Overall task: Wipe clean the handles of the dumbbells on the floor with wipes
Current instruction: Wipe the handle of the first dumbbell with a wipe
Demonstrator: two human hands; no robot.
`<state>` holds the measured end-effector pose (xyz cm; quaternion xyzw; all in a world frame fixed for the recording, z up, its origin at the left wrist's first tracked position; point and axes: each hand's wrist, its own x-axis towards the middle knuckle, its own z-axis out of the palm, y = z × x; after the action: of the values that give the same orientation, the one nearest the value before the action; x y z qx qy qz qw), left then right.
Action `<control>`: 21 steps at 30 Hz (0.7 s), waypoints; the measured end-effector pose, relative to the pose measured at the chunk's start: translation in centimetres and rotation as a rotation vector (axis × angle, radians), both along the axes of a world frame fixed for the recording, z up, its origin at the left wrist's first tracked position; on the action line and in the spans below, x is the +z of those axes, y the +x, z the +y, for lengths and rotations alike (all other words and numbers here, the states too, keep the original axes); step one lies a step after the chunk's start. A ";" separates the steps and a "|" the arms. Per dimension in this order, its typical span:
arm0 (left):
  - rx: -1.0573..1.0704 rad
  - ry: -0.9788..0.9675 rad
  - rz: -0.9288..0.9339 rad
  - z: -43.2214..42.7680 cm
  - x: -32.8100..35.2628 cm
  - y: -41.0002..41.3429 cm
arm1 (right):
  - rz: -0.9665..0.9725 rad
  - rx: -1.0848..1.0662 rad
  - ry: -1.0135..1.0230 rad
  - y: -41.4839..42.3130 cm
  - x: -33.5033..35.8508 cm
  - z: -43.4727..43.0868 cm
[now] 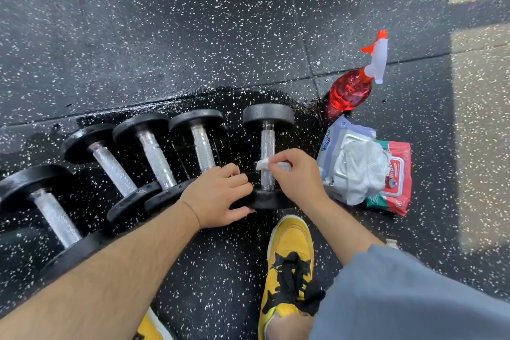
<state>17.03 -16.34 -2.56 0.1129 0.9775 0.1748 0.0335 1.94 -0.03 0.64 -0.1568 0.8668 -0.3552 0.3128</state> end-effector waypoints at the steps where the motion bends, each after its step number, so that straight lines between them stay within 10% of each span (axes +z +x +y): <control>1: 0.000 -0.002 -0.001 0.0 0.0 -0.1 | -0.005 0.002 0.004 -0.3 0.1 0.0; 21: -0.003 -0.002 0.025 0.0 0.5 -0.2 | -0.199 -0.056 0.111 -1.1 -0.3 1.2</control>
<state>16.85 -16.30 -2.08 0.1165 0.9778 0.1726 0.0217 0.88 1.15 0.30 -0.0791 0.8540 -0.3288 0.3954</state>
